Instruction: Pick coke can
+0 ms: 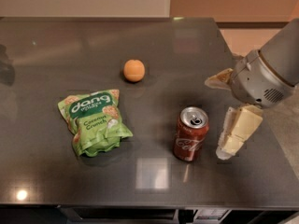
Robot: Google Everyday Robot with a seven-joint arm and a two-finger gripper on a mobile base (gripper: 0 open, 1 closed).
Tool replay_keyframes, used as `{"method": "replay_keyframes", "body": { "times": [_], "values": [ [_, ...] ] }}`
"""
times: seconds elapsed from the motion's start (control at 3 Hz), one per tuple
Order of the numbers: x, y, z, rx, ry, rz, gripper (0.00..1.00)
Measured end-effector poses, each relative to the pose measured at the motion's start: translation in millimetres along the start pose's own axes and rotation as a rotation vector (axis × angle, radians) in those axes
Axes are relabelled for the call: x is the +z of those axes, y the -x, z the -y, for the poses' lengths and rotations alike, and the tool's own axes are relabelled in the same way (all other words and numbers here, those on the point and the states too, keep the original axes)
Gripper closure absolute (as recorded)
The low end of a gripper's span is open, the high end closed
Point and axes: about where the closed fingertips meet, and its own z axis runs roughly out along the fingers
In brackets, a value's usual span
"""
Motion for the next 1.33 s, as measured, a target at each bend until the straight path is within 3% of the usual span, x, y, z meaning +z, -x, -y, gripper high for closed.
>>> {"method": "replay_keyframes", "body": {
  "times": [1.0, 1.33],
  "values": [
    [27, 22, -11, -0.030, 0.053, 0.112, 0.00],
    [32, 26, -14, -0.037, 0.061, 0.130, 0.18]
  ]
}}
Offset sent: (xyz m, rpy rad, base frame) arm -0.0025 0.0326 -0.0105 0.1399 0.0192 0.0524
